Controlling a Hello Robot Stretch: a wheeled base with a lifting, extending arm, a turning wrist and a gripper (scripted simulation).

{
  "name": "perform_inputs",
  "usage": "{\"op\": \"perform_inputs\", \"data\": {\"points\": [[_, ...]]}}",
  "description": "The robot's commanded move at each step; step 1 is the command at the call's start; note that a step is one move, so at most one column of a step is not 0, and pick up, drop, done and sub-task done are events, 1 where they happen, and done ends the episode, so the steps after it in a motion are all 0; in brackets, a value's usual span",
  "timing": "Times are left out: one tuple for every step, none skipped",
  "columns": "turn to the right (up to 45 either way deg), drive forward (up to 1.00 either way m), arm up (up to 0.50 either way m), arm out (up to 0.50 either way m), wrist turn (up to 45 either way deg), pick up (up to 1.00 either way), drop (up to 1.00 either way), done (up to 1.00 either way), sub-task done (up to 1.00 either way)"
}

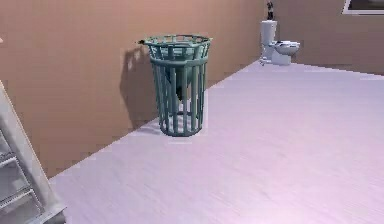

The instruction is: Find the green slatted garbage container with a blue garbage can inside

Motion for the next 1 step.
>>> {"op": "perform_inputs", "data": {"points": [[3.0, 0.00, 0.00, 0.00, 0.0, 0.00, 0.00, 0.00, 0.00]]}}
